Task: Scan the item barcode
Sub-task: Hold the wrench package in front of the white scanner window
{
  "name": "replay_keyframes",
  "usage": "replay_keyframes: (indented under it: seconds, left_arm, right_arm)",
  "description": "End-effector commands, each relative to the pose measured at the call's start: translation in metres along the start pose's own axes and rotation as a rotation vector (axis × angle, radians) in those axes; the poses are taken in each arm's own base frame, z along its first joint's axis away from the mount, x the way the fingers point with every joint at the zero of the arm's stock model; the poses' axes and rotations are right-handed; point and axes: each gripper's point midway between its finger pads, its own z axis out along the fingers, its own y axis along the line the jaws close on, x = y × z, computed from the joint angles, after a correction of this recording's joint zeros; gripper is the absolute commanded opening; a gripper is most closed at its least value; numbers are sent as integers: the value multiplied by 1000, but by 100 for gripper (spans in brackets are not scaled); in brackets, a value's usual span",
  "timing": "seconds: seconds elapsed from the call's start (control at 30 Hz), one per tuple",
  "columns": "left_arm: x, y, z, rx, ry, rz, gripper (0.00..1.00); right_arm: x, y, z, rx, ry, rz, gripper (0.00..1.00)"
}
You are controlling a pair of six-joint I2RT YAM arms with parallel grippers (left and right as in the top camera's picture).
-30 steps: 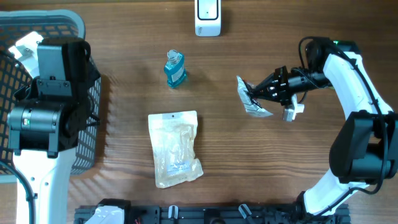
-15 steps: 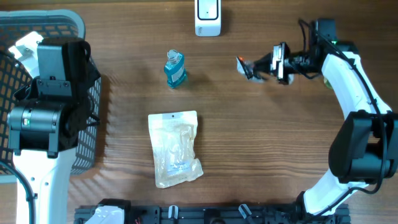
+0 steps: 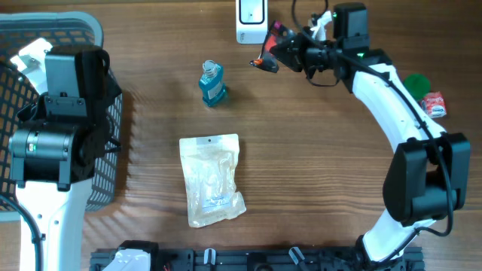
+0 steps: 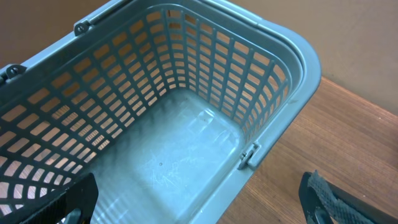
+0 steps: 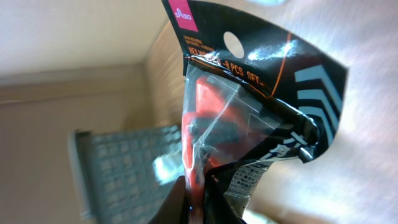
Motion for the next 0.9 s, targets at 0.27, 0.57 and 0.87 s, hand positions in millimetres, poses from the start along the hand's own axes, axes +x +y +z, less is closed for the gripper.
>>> replay_keyframes:
  seconds: [0.27, 0.57, 0.87]
  left_arm:
    - [0, 3, 2, -10, 1, -16, 100]
    - [0, 3, 2, -10, 1, -16, 100]
    - [0, 3, 2, -10, 1, -16, 100]
  right_arm:
    - [-68, -39, 34, 128, -254, -173, 5]
    - [-79, -9, 71, 89, -294, -220, 5]
    - [-94, 12, 95, 75, -351, -237, 5]
